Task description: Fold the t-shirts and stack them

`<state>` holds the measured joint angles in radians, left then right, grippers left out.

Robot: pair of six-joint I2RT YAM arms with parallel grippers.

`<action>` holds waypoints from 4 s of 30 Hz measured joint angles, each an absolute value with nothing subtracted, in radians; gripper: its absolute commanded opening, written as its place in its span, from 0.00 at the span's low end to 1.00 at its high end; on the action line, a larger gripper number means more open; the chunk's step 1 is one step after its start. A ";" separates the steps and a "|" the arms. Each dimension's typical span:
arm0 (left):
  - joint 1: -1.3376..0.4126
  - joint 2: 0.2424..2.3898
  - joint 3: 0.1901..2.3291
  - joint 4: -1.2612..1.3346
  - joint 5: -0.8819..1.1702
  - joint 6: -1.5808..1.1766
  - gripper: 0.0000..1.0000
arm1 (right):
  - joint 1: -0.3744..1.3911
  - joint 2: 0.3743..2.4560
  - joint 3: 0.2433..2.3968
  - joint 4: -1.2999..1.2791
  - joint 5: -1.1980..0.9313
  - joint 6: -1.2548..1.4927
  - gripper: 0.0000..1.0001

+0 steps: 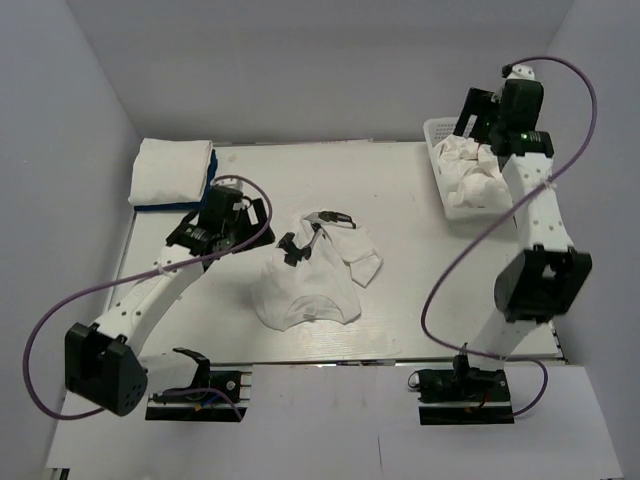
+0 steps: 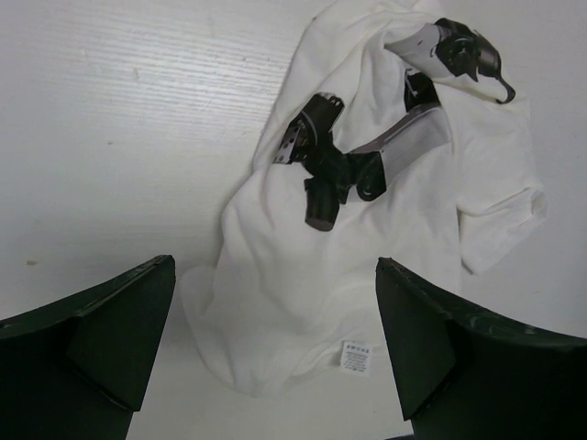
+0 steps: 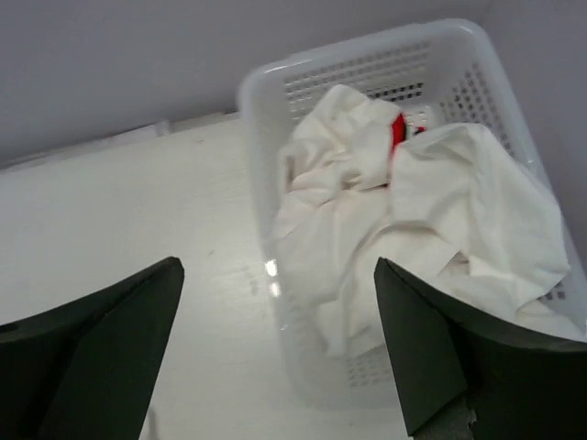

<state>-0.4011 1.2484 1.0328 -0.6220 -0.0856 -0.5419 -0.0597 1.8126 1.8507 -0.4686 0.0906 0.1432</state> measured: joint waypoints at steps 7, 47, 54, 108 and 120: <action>-0.403 1.140 0.866 -0.664 -0.094 -0.607 1.00 | 0.175 1.528 1.547 -0.384 -0.123 0.220 0.90; -0.411 1.370 1.079 -0.470 -0.015 -0.587 0.00 | 0.508 1.788 1.386 -0.476 0.256 0.303 0.00; -0.402 1.453 1.570 -0.571 -0.356 -0.470 0.00 | 0.480 1.763 1.689 -0.412 0.614 0.204 0.00; -0.338 1.623 1.460 -0.757 -0.151 -0.491 1.00 | 0.339 1.712 1.393 -0.460 0.316 0.277 0.90; -0.920 1.810 1.463 -0.734 0.070 -0.319 0.99 | 0.254 1.494 1.010 -0.448 0.015 0.457 0.90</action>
